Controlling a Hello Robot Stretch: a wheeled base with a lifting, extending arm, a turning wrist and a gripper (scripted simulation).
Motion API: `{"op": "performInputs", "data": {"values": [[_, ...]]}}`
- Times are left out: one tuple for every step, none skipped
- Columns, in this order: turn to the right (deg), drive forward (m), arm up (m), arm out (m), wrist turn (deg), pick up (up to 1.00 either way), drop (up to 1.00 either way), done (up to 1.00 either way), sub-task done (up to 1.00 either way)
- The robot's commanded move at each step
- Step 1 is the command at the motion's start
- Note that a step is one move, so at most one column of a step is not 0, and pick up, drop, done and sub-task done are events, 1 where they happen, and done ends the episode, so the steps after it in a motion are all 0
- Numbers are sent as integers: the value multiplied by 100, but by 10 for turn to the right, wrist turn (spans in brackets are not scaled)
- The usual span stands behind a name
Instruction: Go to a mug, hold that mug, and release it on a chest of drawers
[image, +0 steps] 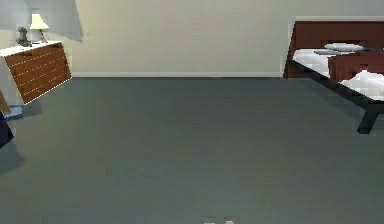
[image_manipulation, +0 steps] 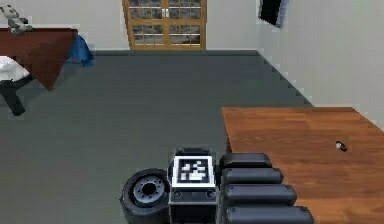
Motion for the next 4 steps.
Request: {"op": "performInputs", "data": {"values": [[270,0,0,0,0,0,0,0,0],[-270,0,0,0,0,0,0,0,0],[0,35,0,0,0,0,0,0,0],[-300,0,0,0,0,0,0,0,0]]}}
